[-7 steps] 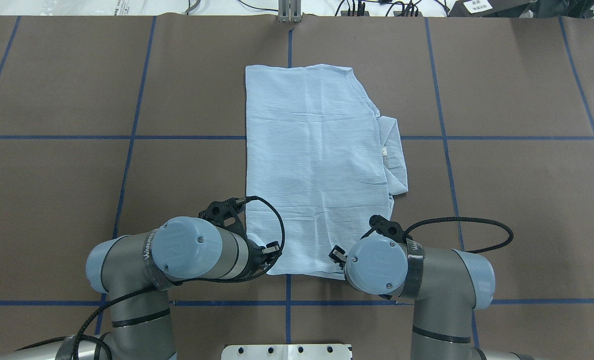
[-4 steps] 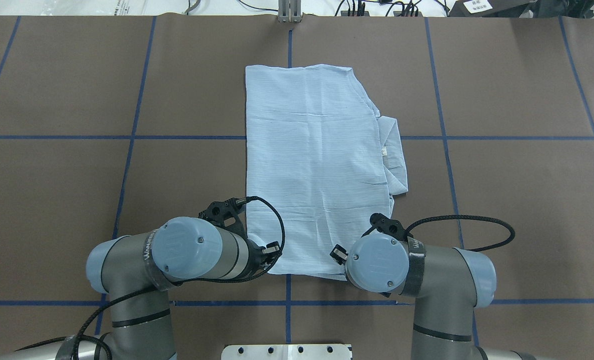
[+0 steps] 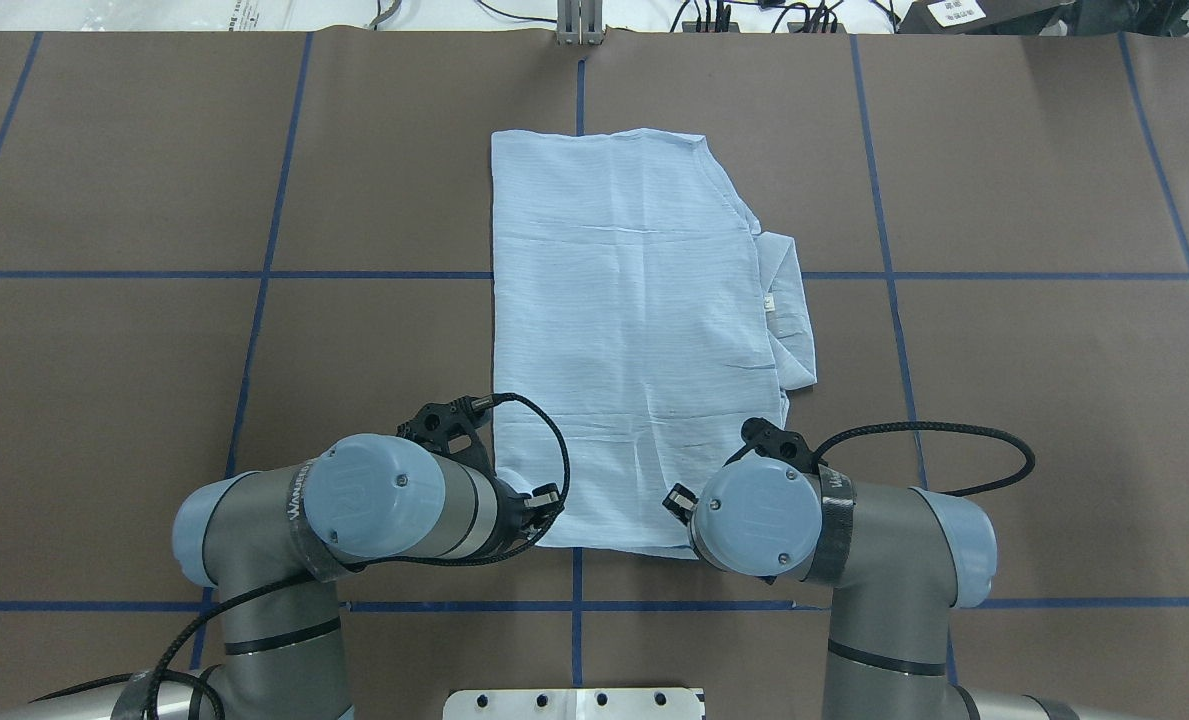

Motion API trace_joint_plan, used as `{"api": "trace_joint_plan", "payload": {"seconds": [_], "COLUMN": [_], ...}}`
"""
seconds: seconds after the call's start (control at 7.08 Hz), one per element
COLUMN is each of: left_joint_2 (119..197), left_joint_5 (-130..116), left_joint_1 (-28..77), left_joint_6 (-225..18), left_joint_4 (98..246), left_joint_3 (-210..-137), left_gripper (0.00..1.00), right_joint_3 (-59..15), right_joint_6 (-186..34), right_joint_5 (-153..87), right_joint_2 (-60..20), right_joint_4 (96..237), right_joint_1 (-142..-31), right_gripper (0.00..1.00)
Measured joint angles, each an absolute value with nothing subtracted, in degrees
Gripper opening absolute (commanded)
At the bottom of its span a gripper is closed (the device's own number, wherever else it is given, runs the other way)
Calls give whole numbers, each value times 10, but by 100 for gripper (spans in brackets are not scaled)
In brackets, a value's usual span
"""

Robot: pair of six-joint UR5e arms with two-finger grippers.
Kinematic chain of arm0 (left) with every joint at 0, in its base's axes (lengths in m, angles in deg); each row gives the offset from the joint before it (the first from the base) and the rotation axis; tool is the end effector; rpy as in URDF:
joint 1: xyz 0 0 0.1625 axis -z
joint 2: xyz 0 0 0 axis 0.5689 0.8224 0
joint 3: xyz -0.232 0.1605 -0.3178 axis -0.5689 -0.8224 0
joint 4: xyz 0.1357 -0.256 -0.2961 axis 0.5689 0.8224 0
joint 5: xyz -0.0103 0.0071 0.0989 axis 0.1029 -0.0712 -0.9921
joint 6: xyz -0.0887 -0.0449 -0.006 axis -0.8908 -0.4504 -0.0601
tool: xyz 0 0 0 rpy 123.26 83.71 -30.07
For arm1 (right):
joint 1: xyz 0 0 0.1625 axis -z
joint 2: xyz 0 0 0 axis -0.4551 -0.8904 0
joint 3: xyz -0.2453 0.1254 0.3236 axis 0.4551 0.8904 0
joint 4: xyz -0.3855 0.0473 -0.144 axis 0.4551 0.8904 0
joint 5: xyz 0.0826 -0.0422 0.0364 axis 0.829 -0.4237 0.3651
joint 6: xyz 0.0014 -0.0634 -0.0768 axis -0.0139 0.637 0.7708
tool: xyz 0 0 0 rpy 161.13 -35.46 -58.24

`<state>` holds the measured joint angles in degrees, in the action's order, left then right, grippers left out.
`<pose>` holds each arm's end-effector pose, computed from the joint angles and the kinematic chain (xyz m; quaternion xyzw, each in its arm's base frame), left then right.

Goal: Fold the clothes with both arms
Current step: 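Grasp the near shirt corners with both grippers, then lift the near edge with both grippers and fold it toward the collar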

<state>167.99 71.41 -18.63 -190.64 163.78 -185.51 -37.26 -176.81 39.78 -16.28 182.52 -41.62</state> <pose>0.5769 -0.2865 0.2295 -0.0573 0.5013 -0.1638 0.8477 -0.5524 -0.2709 0.2975 -0.0843 -0.3332 0.3205 0.8827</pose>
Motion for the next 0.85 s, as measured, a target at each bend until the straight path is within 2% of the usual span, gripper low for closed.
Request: {"api": "trace_joint_plan", "payload": {"seconds": [0.57,0.85], "left_joint_2": [1677,1673], "left_joint_5": [716,720], "left_joint_1": [-183,-182], "left_joint_6": [-1906,-1905], "left_joint_4": [1636,1584], "left_joint_3": [-1878,-1931], "left_gripper": [0,0], "right_joint_3": [-409,-440], "right_joint_6": [-1774,-1774], "right_joint_5": [408,413], "right_joint_2": [-163,-169], "right_joint_4": [1825,1826], "right_joint_1": [-426,-429], "right_gripper": [0,0]}}
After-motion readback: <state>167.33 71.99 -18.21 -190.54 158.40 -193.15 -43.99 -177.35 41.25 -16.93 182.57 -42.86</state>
